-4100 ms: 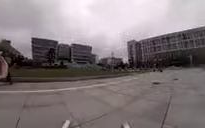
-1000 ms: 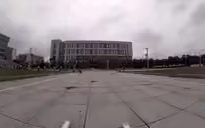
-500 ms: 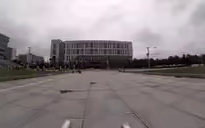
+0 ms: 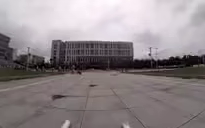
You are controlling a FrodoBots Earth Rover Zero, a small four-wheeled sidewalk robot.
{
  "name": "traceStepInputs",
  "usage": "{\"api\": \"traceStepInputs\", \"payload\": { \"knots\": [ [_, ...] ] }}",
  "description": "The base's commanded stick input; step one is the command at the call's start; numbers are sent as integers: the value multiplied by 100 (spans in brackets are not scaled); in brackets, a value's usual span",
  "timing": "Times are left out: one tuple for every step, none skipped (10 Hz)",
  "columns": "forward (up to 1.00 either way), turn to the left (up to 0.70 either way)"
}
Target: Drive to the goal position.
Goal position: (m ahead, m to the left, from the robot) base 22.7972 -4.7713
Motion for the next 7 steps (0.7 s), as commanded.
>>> {"api": "traceStepInputs", "payload": {
  "knots": [
    [100,0],
    [100,0],
    [100,0],
    [100,0],
    [100,0],
    [100,0],
    [100,0]
  ]
}}
